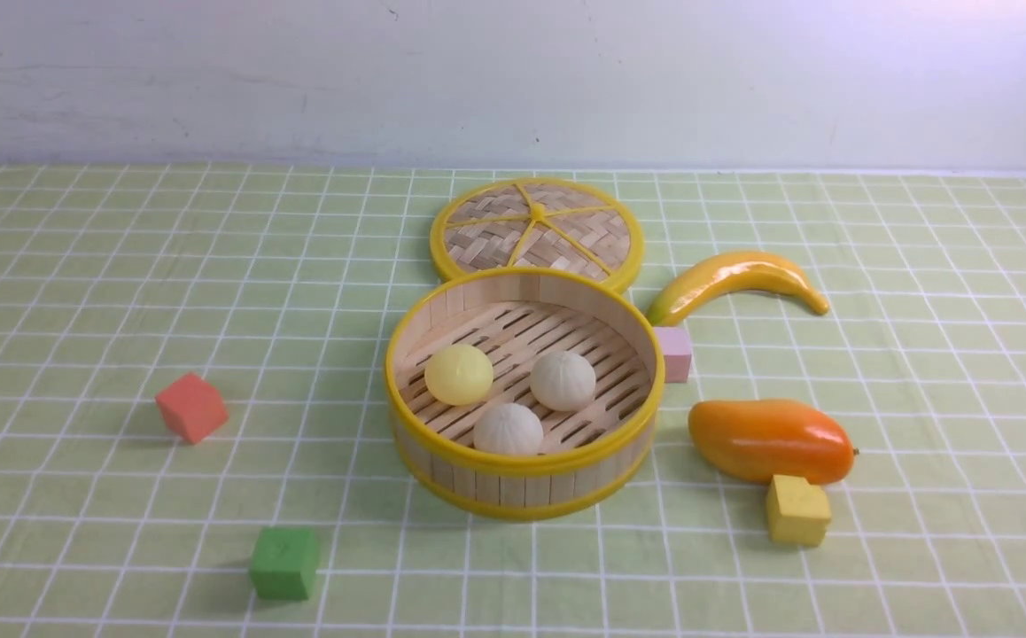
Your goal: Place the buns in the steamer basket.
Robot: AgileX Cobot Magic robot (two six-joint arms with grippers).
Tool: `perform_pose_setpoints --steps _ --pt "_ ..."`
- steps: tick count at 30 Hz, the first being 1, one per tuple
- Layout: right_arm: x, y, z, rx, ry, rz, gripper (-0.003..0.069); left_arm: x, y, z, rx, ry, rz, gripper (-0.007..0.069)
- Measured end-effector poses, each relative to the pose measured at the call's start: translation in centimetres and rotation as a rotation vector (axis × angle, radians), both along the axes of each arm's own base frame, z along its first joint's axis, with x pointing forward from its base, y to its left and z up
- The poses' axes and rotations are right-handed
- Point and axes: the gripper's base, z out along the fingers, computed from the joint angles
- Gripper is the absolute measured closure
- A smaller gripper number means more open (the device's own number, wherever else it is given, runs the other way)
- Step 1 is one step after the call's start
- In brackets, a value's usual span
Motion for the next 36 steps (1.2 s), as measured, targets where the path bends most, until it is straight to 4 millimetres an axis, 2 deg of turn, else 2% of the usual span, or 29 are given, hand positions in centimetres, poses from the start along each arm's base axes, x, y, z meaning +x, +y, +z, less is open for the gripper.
perform_pose_setpoints --steps 7,11,15,16,18,20,21,23,24,25,27,36 --pt "0.0 0.0 0.0 0.0 0.0 0.0 0.0636 0.5 0.3 0.5 -0.051 -0.059 0.054 0.0481" --pt "0.0 0.0 0.0 0.0 0.0 0.0 0.0631 1.6 1.1 0.4 -0.062 -0.15 0.256 0.048" --pt "0.0 0.0 0.0 0.0 0.0 0.0 0.0627 2.4 2.2 -0.5 -0.058 -0.16 0.518 0.0486" --pt "0.0 0.0 0.0 0.0 0.0 0.0 0.0627 2.4 2.3 -0.5 -0.058 -0.163 0.529 0.0488" --pt "0.0 0.0 0.0 0.001 0.0 0.0 0.0627 2.5 3.0 -2.1 -0.036 -0.149 0.669 0.0551" --pt "0.0 0.0 0.0 0.001 0.0 0.0 0.0627 2.8 3.3 -3.7 0.022 -0.108 0.737 0.0616" --pt "0.0 0.0 0.0 0.001 0.0 0.0 0.0627 2.8 3.3 -4.0 0.031 -0.1 0.737 0.0623" --pt "0.0 0.0 0.0 0.0 0.0 0.0 0.0624 3.3 3.6 -7.3 0.119 0.034 0.769 0.0638" --pt "0.0 0.0 0.0 0.0 0.0 0.0 0.0624 3.3 3.6 -7.6 0.121 0.041 0.77 0.0638" --pt "0.0 0.0 0.0 0.0 0.0 0.0 0.0622 3.4 3.5 -9.9 0.141 0.154 0.765 0.0638" --pt "0.0 0.0 0.0 0.0 0.0 0.0 0.062 3.4 3.5 -10.6 0.129 0.196 0.766 0.0638" --pt "0.0 0.0 0.0 0.0 0.0 0.0 0.0606 3.4 3.5 -10.7 0.045 0.226 0.783 0.0638"
